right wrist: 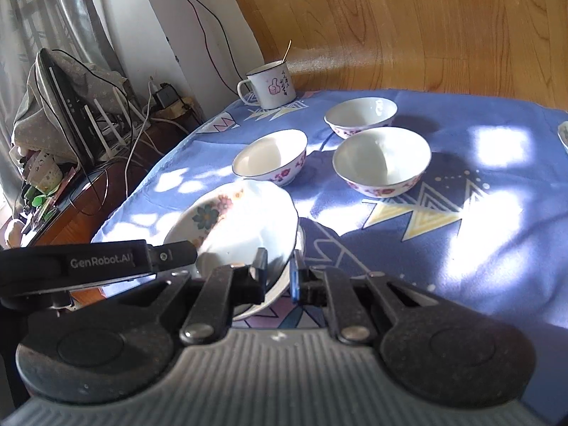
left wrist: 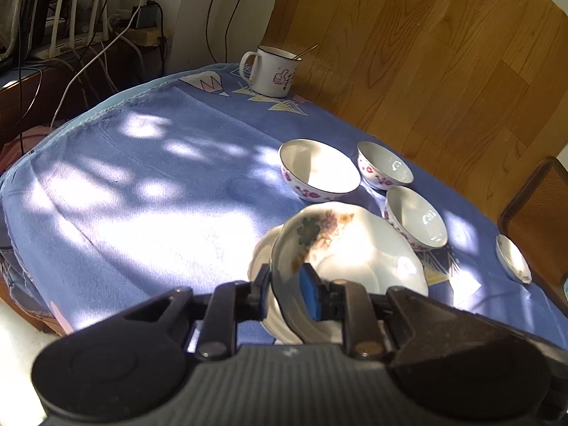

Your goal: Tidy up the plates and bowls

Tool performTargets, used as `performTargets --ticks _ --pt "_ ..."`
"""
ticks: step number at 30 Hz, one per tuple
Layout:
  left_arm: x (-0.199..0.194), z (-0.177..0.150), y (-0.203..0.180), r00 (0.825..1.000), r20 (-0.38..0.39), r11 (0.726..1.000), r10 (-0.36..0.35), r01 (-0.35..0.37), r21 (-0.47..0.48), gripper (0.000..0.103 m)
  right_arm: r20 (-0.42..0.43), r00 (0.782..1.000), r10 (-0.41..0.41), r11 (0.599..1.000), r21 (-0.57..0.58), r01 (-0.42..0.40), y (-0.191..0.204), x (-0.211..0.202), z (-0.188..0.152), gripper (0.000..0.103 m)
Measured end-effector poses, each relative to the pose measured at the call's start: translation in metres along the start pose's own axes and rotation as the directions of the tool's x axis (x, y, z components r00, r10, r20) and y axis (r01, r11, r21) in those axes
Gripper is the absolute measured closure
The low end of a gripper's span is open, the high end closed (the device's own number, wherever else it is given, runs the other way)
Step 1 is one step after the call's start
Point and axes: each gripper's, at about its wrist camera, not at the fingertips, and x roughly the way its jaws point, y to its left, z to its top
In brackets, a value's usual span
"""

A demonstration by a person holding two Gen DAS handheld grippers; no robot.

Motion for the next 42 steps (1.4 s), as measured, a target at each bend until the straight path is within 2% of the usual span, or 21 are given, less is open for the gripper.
performTargets --ticks 9,13,19,22,26,31,34,42 --pt "0.013 0.003 0.008 1.0 -0.015 1.0 -0.001 0.001 0.005 0.085 0.0 0.999 -0.036 0.998 -0.046 0.036 0.007 0.015 0.0 0.085" --pt "0.011 0.003 0.006 1.0 -0.021 1.0 -0.012 0.012 0.02 0.082 0.007 0.999 -0.044 0.997 -0.062 0.044 0.007 0.013 -0.002 0.082" --pt "0.006 0.002 0.007 1.0 -0.003 0.999 0.009 -0.009 0.032 0.078 0.019 0.998 -0.057 0.995 -0.086 0.058 0.011 0.014 -0.004 0.08" --pt "0.0 0.004 0.006 1.0 0.015 0.999 0.008 -0.009 0.035 0.078 0.035 0.997 -0.073 0.994 -0.084 0.076 0.009 0.012 -0.004 0.071" --pt "-0.007 0.007 -0.001 0.999 0.035 0.999 -0.004 0.003 0.048 0.078 0.049 0.996 -0.072 0.995 -0.059 0.075 0.003 0.006 -0.004 0.071" --pt "-0.009 0.005 -0.028 0.999 0.029 0.993 -0.039 0.036 0.114 0.078 0.063 0.995 -0.071 0.997 -0.023 0.073 -0.011 -0.006 -0.002 0.071" --pt "-0.007 0.002 -0.055 0.998 0.022 0.981 -0.064 0.059 0.184 0.078 0.057 0.996 -0.073 0.997 0.001 0.074 -0.029 -0.017 0.003 0.071" --pt "0.016 -0.016 -0.14 0.991 -0.05 0.926 -0.127 0.137 0.351 0.078 0.004 0.991 -0.13 0.988 0.079 0.13 -0.099 -0.05 0.013 0.071"
